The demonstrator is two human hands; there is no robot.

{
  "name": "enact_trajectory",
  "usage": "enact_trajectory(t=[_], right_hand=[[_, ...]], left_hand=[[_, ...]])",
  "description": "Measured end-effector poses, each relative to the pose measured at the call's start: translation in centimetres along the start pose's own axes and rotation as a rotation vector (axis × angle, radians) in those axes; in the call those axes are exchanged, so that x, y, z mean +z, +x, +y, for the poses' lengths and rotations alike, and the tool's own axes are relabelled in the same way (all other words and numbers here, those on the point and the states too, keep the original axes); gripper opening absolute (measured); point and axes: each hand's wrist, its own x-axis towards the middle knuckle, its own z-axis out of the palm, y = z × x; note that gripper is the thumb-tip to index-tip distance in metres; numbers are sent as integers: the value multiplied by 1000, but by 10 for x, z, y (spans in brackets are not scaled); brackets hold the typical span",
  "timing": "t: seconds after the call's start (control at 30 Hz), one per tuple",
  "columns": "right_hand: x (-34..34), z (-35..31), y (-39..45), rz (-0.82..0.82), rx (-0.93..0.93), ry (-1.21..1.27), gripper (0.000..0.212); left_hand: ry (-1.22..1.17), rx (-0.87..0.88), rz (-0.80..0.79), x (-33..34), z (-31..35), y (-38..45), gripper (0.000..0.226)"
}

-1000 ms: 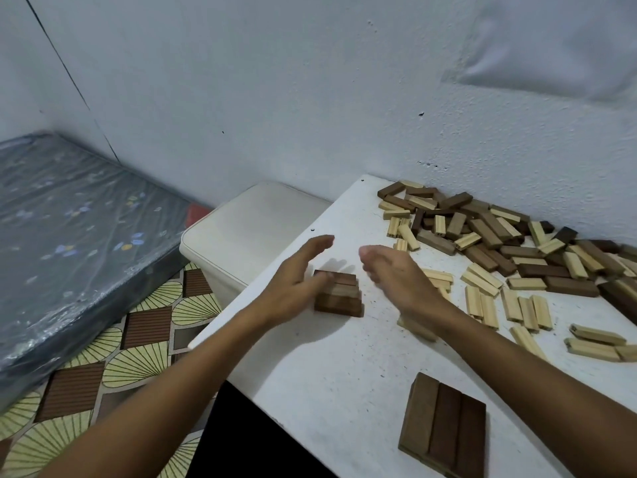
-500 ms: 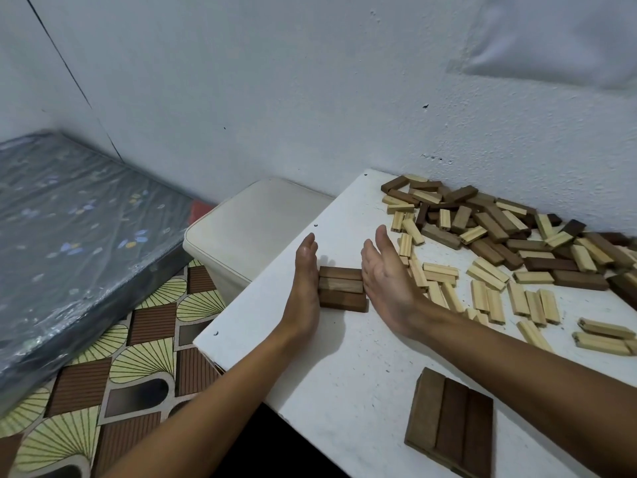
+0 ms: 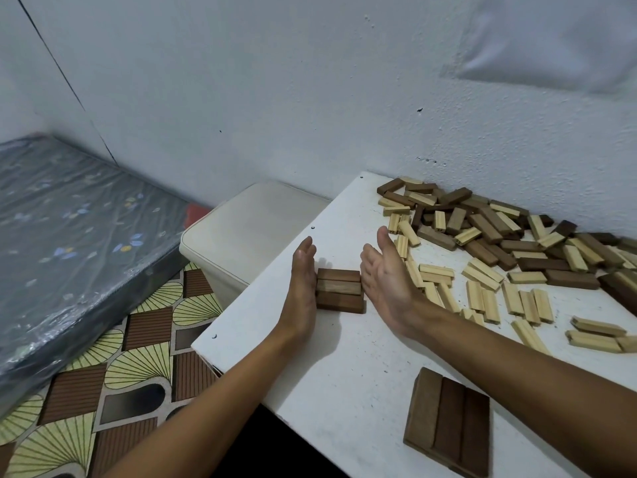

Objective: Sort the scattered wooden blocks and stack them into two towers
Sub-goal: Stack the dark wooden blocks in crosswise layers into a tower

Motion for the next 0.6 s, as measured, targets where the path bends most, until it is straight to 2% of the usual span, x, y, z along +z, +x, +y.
enact_trajectory(t=[0.07,0.2,0.43,0.5,0.6], right_hand=[[-7,-5,2,57,26,-68,70],[-26,-23,4,143,111,-77,67],[-31,-22,-13,12,242,145,92],[-28,-18,-17,6,265,123,92],[-29,-23,-16,20,322,15,87]], left_hand=[[-22,-28,0,-2,4,0,79],[-14,-85,-16,-14,7,1,68],[-50,-114,-21,-11,6,-5,71],[-35,-104,-23,-5,5,-8,77],[-19,-83,-6,-1,2,-9,68]])
